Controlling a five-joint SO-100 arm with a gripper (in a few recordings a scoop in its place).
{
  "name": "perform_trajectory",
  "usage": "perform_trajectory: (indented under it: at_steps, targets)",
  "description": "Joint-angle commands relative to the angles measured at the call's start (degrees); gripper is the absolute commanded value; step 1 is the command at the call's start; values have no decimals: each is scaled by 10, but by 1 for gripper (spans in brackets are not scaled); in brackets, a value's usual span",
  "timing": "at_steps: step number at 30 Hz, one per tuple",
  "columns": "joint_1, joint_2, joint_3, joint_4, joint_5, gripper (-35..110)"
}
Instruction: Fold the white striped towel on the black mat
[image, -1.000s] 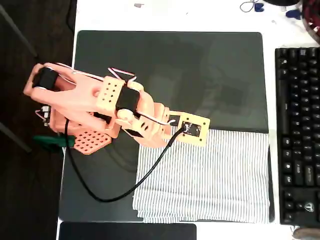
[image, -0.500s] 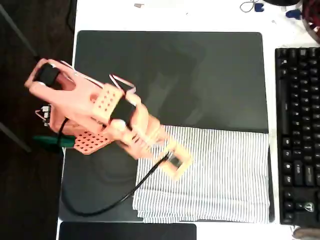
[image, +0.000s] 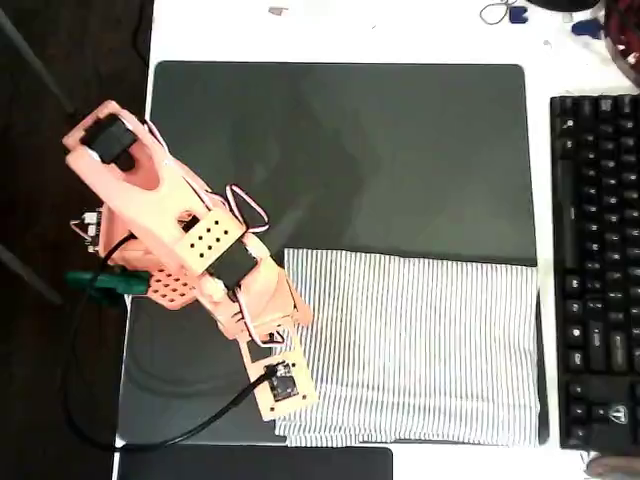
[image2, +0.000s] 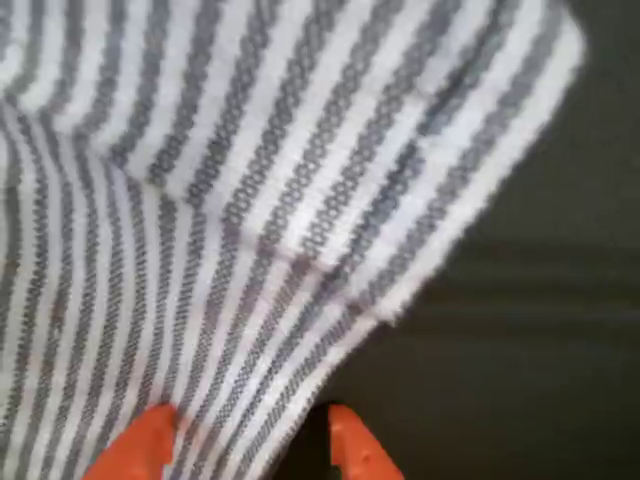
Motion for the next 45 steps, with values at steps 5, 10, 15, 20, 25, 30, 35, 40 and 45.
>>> perform_trajectory:
  at_steps: [5,10,15,20,25,30,35,40,45]
  targets:
    - [-69,-62,18,-91,64,14]
    - [-133,-110,-11,-127,123,8]
    - [-166,-158,-75,-123,162,0]
    - [-135,-108,-135,14,150,0]
    - [-82,-25,-217,197,83,0]
    - [-73,-26,-357,341,68,0]
    - [-93,-83,-490,467,72,0]
    - [-50,-106,-516,477,47,0]
    - [-28,-125,-541,471,20,0]
